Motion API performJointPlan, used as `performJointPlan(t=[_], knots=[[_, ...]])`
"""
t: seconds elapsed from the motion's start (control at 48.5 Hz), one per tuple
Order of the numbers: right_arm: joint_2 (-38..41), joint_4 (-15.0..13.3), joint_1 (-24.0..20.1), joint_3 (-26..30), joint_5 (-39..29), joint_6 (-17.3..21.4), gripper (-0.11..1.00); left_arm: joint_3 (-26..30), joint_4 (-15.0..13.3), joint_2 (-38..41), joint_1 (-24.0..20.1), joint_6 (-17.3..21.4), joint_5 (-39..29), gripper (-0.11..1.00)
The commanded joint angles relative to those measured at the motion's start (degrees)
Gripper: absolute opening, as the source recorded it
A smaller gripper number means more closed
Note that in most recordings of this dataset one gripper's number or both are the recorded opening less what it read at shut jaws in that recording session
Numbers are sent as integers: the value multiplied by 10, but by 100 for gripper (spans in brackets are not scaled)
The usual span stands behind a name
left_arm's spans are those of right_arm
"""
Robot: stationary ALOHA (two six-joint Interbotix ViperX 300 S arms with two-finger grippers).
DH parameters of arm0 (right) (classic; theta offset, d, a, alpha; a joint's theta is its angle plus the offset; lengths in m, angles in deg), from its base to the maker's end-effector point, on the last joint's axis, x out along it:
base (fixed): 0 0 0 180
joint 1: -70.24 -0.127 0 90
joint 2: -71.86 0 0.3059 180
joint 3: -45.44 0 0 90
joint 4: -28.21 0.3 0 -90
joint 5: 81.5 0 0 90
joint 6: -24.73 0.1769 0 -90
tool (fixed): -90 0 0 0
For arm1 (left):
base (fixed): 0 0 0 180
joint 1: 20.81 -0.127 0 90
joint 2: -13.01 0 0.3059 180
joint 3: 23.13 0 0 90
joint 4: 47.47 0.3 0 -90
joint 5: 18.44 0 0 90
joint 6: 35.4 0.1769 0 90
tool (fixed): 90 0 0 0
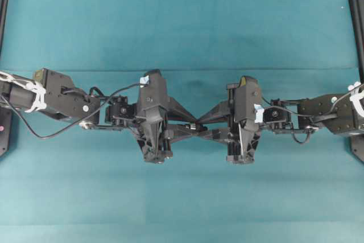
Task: Insert the washer onto the shaft with both hands.
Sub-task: 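Open the left gripper and pull it back from the shaft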
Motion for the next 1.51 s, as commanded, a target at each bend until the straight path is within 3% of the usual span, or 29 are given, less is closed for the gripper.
performJointPlan(t=[0.0, 0.083, 0.206, 0.268, 1.32, 1.485], knots=[[-6, 2, 5, 14, 7, 5, 0, 12, 2, -5, 9, 1, 2, 37], [-6, 2, 5, 14, 7, 5, 0, 12, 2, -6, 9, 1, 3, 42], [-7, 2, 5, 12, 7, 5, 0, 12, 1, -7, 9, 1, 3, 73], [-7, 2, 5, 11, 7, 5, 0, 12, 1, -10, 8, 3, 3, 80], [-7, 2, 1, 9, -2, 5, 0, -8, 1, -34, 2, 8, 2, 78], [-7, 2, 2, 9, -1, 5, 0, -8, 2, -38, 2, 11, -32, 78]])
